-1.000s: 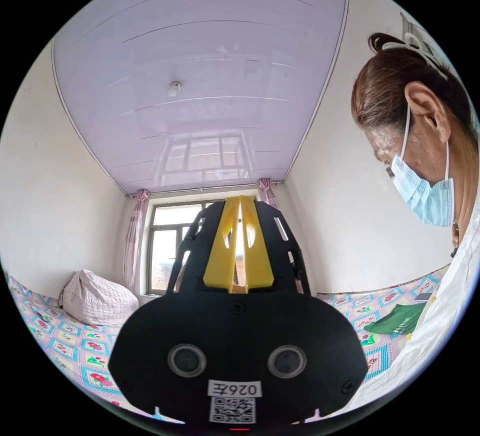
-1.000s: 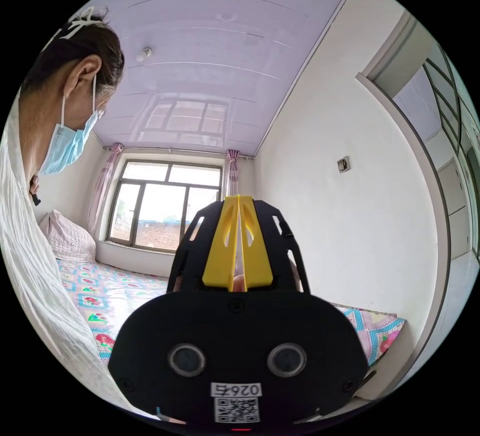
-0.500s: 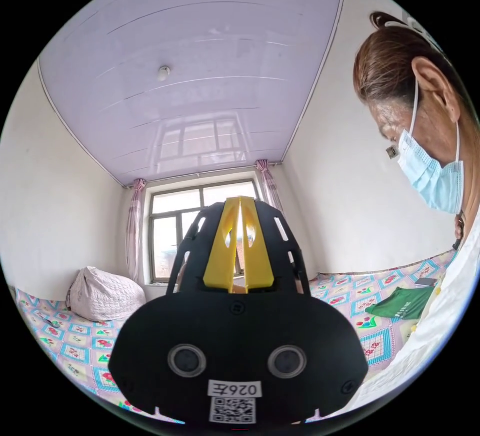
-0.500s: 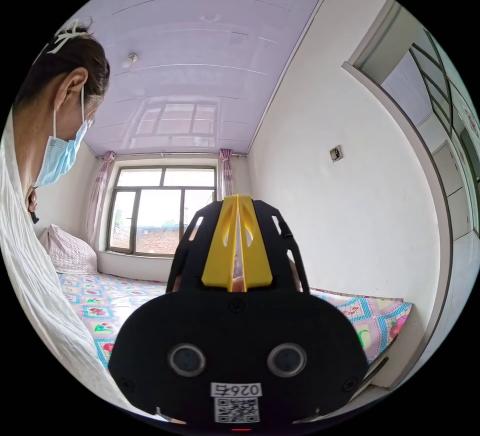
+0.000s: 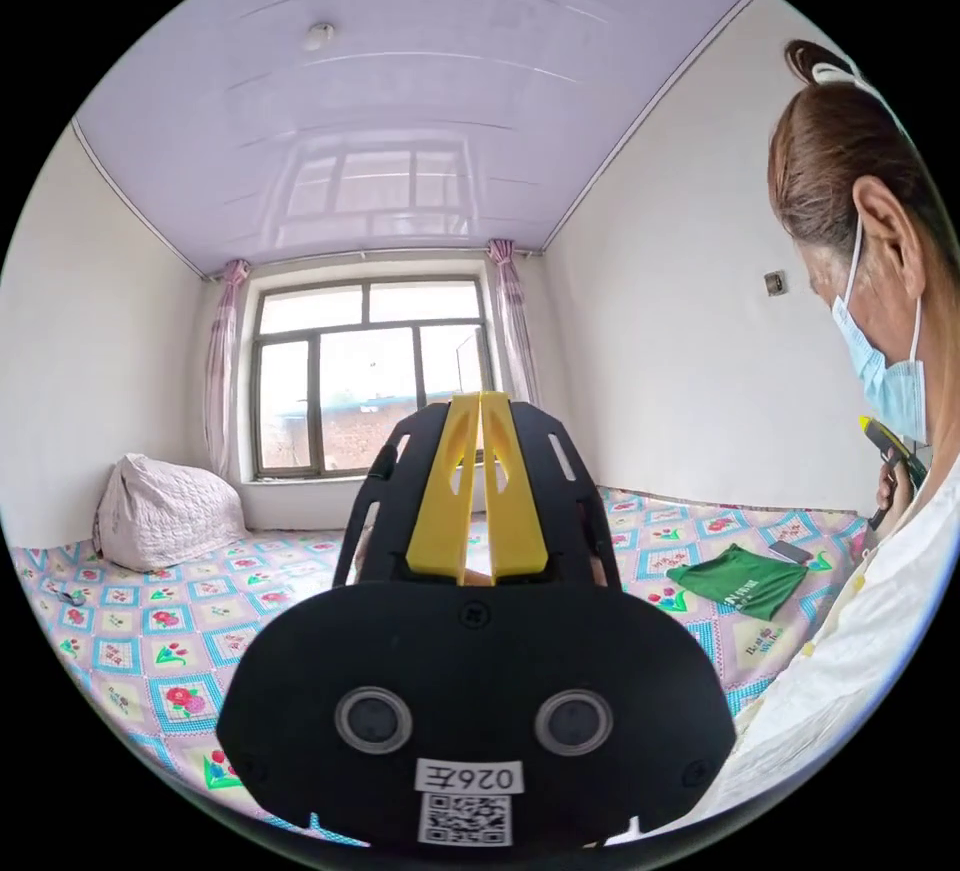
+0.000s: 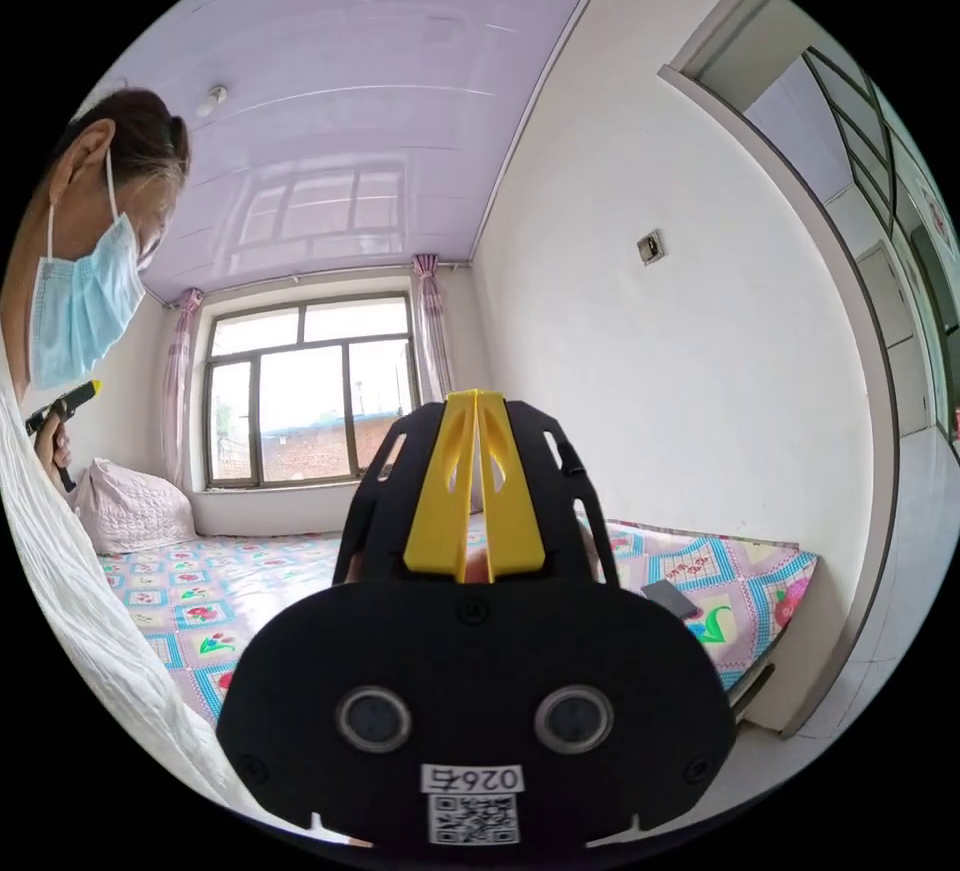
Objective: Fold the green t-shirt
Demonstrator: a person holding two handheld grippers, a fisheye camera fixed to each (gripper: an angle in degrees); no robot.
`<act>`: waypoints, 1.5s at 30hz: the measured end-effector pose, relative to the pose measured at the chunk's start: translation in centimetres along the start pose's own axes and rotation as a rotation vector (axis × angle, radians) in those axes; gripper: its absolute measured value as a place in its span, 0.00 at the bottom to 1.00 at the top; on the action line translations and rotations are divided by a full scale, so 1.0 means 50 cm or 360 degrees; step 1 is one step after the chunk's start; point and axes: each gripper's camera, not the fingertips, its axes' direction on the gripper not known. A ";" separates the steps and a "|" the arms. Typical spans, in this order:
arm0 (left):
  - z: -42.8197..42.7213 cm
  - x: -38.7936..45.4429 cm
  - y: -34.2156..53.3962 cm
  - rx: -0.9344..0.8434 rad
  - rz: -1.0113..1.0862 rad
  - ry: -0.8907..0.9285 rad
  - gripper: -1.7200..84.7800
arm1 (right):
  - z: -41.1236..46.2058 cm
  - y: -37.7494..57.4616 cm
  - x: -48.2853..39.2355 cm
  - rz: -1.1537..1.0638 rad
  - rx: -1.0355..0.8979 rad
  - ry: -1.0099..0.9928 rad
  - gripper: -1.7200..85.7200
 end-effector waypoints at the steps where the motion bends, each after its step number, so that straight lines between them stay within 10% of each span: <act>1: 0.023 -0.001 0.028 -0.0071 -0.0021 0.0069 0.01 | 0.028 0.003 0.010 -0.0009 -0.0093 0.0049 0.01; 25: 0.532 0.653 0.860 -0.1401 -0.0078 0.1400 0.12 | 0.530 0.238 0.469 0.0558 -0.1211 0.0085 0.04; 45: 0.742 1.035 1.397 -0.2380 -0.0149 0.1360 0.19 | 0.684 0.279 0.643 0.0592 -0.1496 -0.0013 0.01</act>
